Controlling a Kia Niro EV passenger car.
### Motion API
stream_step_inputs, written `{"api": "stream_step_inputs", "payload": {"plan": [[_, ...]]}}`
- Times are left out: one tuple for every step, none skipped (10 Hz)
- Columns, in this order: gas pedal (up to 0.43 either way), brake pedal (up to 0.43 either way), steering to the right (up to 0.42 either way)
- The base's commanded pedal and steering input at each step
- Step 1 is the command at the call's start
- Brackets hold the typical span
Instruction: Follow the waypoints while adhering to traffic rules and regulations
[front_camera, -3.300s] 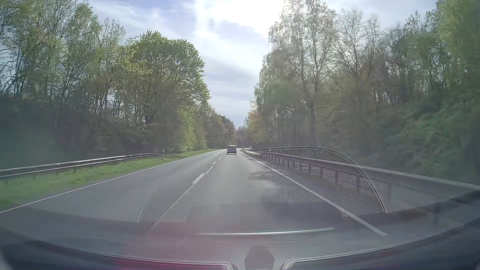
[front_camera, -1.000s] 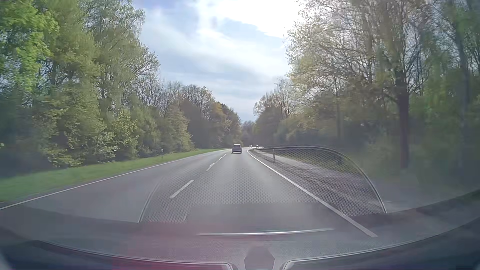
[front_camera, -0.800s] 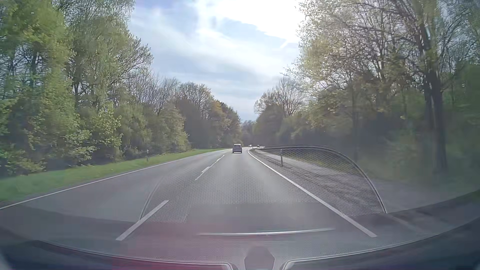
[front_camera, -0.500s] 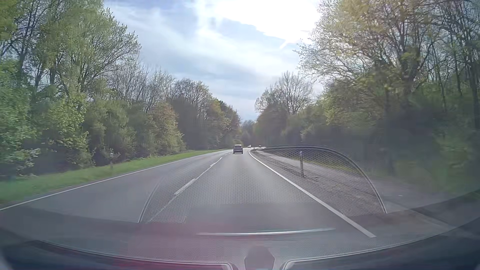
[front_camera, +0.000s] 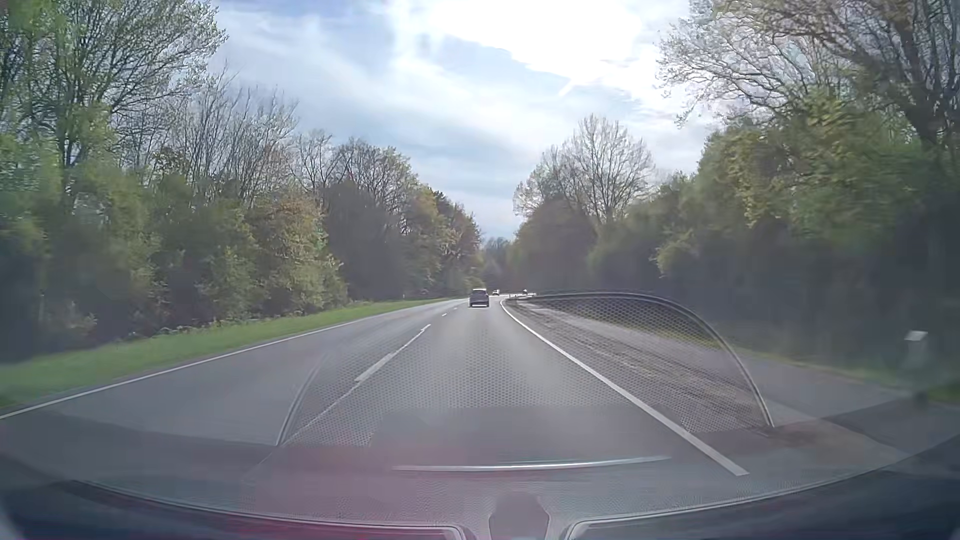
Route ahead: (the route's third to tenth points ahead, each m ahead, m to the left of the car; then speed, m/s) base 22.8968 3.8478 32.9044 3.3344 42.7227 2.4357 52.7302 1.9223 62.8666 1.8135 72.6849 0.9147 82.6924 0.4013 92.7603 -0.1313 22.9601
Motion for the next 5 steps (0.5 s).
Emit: {"api": "stream_step_inputs", "payload": {"plan": [[0.138,0.0,-0.004],[0.138,0.0,-0.004],[0.138,0.0,-0.004],[0.138,0.0,-0.004],[0.138,0.0,-0.004]]}}
